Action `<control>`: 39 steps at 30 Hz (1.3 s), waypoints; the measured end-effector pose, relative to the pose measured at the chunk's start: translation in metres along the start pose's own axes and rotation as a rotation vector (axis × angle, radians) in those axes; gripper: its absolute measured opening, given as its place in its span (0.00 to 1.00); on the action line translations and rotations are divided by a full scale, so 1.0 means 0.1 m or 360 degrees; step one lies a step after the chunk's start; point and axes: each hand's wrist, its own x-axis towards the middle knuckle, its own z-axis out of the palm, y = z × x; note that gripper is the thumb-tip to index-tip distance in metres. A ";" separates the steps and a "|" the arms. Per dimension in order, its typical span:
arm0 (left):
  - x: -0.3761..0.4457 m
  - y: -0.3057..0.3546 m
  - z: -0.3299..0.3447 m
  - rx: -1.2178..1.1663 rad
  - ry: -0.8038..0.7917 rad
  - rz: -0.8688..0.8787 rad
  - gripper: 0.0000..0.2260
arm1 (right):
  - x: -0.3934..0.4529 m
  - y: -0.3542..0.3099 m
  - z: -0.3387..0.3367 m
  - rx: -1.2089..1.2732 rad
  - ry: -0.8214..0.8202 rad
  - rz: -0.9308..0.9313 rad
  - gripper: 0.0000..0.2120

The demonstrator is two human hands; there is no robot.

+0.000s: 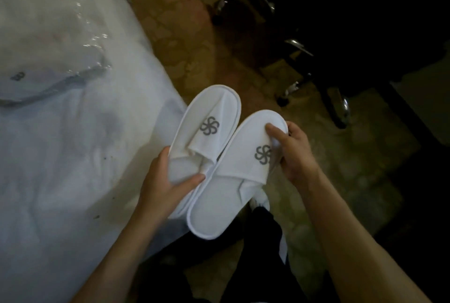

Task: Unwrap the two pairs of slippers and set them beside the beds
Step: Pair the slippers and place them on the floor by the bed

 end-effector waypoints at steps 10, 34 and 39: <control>-1.36 -0.93 -0.14 0.0339 -0.0461 0.0342 0.40 | -1.99 1.66 -0.52 0.0354 0.0483 0.0093 0.14; -1.76 -3.85 0.77 0.0900 -0.0858 0.0214 0.45 | -2.37 5.39 -0.36 0.0669 0.0805 0.0478 0.10; -1.38 -4.51 1.11 0.0867 -0.0923 0.0187 0.43 | -1.85 6.15 -0.18 0.0666 0.0865 0.0475 0.09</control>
